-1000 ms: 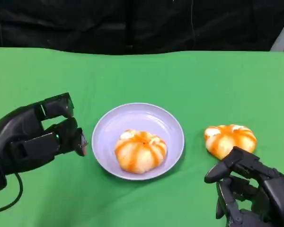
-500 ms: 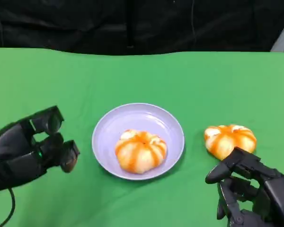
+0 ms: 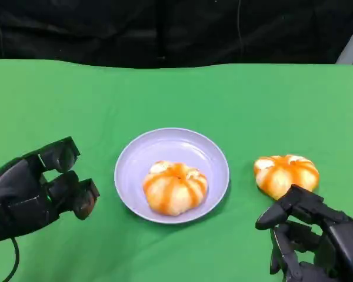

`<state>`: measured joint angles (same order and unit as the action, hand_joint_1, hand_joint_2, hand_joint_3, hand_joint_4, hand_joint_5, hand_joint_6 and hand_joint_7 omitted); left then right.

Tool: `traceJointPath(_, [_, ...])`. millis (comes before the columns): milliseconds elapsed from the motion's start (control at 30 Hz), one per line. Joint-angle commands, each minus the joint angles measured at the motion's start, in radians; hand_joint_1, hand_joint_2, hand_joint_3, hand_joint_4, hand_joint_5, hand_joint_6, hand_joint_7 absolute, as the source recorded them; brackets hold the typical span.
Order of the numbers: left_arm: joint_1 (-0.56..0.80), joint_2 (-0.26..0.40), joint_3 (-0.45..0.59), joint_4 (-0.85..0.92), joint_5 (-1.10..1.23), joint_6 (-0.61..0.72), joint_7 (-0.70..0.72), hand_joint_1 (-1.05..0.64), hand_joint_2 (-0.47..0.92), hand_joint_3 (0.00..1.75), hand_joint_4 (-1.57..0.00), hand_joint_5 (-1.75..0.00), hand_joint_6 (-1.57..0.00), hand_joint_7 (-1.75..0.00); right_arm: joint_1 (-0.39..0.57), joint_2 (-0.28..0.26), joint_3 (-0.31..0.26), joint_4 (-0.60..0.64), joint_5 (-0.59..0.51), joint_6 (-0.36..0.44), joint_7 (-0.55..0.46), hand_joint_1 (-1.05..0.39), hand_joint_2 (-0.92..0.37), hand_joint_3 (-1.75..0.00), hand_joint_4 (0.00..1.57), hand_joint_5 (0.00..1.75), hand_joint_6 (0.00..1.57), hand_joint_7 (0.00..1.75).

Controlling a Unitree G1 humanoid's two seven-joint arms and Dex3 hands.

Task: Grasp the bread from the table and place it into the plate.

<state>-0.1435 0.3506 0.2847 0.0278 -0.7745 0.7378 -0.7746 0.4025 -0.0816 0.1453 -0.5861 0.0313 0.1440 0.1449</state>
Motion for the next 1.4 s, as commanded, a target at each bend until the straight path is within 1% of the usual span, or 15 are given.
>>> traceJointPath(33, [0.002,0.017,0.001,0.001,0.004,-0.009,0.0,-0.07,0.58,1.35,-0.82,-1.75,-0.7,-1.75,0.007,-0.006,-0.006,-0.012,0.008,0.002,-0.002,-0.08,-0.66,-1.05,0.74,1.75,0.64,1.58])
traceJointPath(633, [-0.006,0.019,-0.013,0.021,0.012,-0.017,-0.009,-0.08,0.57,1.35,-0.81,-1.75,-0.7,-1.75,0.002,-0.006,-0.005,-0.008,0.005,0.001,-0.002,-0.08,-0.66,-1.05,0.74,1.75,0.64,1.58])
traceJointPath(767, [0.008,0.021,-0.031,0.001,0.046,-0.053,-0.004,-0.08,0.58,1.33,-0.82,-1.75,-0.69,-1.75,0.008,-0.008,-0.002,-0.017,-0.002,0.005,-0.005,-0.08,-0.66,-1.05,0.73,1.75,0.64,1.58])
traceJointPath(1400, [0.009,0.023,-0.036,0.003,0.045,-0.061,-0.004,-0.08,0.6,1.31,-0.82,-1.75,-0.69,-1.75,0.008,-0.008,-0.002,-0.018,-0.002,0.005,-0.005,-0.08,-0.67,-1.03,0.73,1.75,0.64,1.58])
